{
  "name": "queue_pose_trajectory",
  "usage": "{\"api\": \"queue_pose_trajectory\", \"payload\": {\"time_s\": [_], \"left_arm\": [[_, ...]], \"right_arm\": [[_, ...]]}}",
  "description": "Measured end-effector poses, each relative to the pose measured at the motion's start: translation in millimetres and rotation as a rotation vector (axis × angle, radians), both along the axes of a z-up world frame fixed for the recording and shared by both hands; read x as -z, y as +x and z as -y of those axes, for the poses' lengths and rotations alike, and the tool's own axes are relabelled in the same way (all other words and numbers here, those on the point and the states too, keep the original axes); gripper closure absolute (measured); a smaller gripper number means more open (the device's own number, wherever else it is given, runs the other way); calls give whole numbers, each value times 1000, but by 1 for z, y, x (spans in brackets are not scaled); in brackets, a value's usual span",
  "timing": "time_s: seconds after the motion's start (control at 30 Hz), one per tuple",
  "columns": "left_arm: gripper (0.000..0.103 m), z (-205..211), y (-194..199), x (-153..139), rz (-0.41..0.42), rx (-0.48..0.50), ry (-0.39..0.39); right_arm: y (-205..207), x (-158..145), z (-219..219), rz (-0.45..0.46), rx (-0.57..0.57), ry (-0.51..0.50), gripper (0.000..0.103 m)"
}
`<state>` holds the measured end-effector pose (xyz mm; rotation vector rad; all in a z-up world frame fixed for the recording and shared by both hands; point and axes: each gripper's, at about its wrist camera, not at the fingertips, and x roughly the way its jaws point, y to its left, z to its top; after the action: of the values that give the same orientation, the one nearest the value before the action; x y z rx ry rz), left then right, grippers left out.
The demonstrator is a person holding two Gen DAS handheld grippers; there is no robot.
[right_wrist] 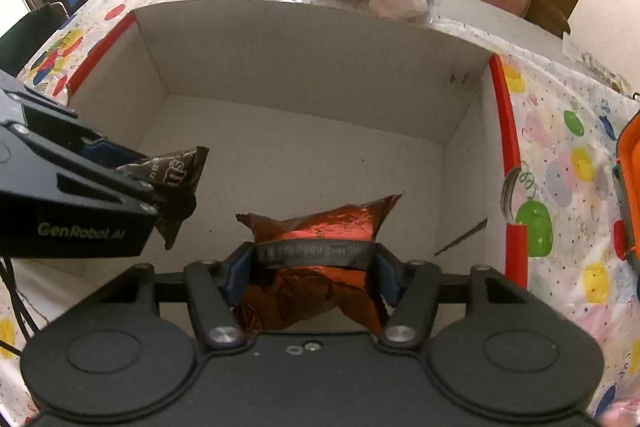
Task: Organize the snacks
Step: 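Carry both held snacks over the open red box, then open both tools to drop the snacks into the box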
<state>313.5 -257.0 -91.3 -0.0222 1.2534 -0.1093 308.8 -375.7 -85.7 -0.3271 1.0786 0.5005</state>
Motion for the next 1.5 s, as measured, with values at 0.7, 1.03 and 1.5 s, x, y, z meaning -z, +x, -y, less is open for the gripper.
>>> {"api": "queue_pose_trajectory", "payload": {"time_s": [0.7,1.03,1.5], "left_arm": [[49,-17,-30,-32,127,-81,-72],[45,-32,-70,-69,253,-126,-96],[29,-84,-146,-101,397,-155,-107]], "right_arm": [[-21,-37,19,67,-26,123,24],[-45,-69,23,114,-34,221,20],[-97,-93,-12,153,-66,301,11]]}}
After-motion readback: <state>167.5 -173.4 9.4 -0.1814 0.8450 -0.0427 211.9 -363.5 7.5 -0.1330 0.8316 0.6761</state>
